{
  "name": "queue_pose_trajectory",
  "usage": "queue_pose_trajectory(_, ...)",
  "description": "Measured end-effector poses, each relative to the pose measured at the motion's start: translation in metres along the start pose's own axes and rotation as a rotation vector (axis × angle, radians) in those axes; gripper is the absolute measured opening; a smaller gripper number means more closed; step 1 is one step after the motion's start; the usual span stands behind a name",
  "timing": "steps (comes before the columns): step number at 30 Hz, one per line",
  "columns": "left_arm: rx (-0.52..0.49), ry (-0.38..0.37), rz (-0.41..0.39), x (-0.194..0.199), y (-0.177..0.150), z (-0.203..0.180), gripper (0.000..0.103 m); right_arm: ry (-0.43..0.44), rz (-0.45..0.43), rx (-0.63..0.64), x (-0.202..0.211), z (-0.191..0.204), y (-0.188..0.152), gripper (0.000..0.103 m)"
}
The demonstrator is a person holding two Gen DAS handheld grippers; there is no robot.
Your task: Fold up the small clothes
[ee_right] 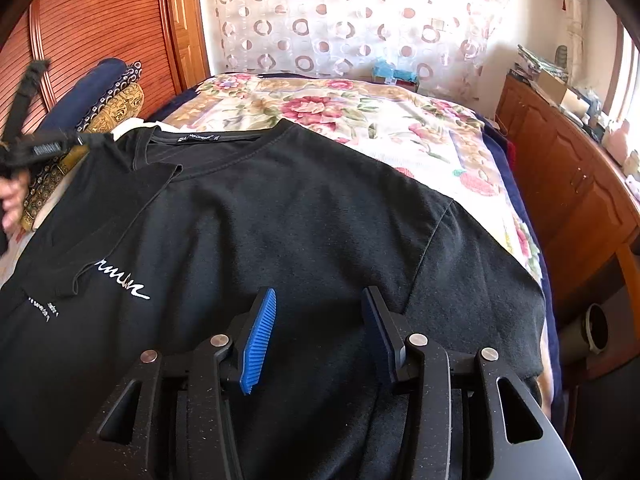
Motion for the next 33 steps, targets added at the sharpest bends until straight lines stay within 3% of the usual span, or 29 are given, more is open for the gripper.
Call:
queue_pose_trajectory(6, -0.032, 0.121, -0.020, 0.007, 0.018, 0.041, 0.003, -0.001, 0.001, 0.003, 0.000, 0.000, 0.000, 0.048)
queue_pose_trajectory(14, 0.006, 0.099, -0.034, 0.011, 0.014, 0.046, 0.004, -0.001, 0.001, 0.004, 0.000, 0.000, 0.000, 0.049)
queue_pose_trajectory(17, 0.016, 0.090, -0.036, 0.019, 0.014, 0.045, 0.013, -0.001, 0.001, 0.004, 0.000, 0.000, 0.000, 0.049)
queue_pose_trajectory(20, 0.043, 0.031, -0.074, 0.035, 0.016, 0.035, 0.023, -0.003, 0.001, 0.005, 0.000, -0.001, 0.000, 0.049)
queue_pose_trajectory(23, 0.038, -0.018, -0.108, 0.051, 0.014, 0.020, 0.039, -0.003, 0.001, 0.006, 0.000, -0.001, 0.000, 0.050)
queue_pose_trajectory(26, 0.035, -0.064, -0.109, 0.059, 0.008, 0.004, 0.046, -0.003, 0.001, 0.007, 0.000, -0.001, 0.000, 0.050)
queue_pose_trajectory(28, 0.045, -0.098, -0.113, 0.065, 0.004, -0.006, 0.072, -0.003, 0.001, 0.007, 0.000, -0.001, 0.000, 0.051)
queue_pose_trajectory(30, 0.056, -0.136, -0.115, 0.069, -0.003, -0.016, 0.079, -0.007, 0.002, 0.008, 0.000, -0.002, 0.000, 0.052)
queue_pose_trajectory(33, 0.056, -0.160, -0.098, 0.071, -0.015, -0.028, 0.079, -0.012, 0.002, 0.010, 0.000, -0.002, -0.001, 0.053)
Point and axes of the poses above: each gripper's, at about its wrist camera, not at the fingertips, and x roughly against the way its jaws point, z to its left, y to its top, the point moved 6 cm from there along -x, roughly the way its jaws point, and after that the axes turned 15 degrees about -z, right-handed, at the moved point
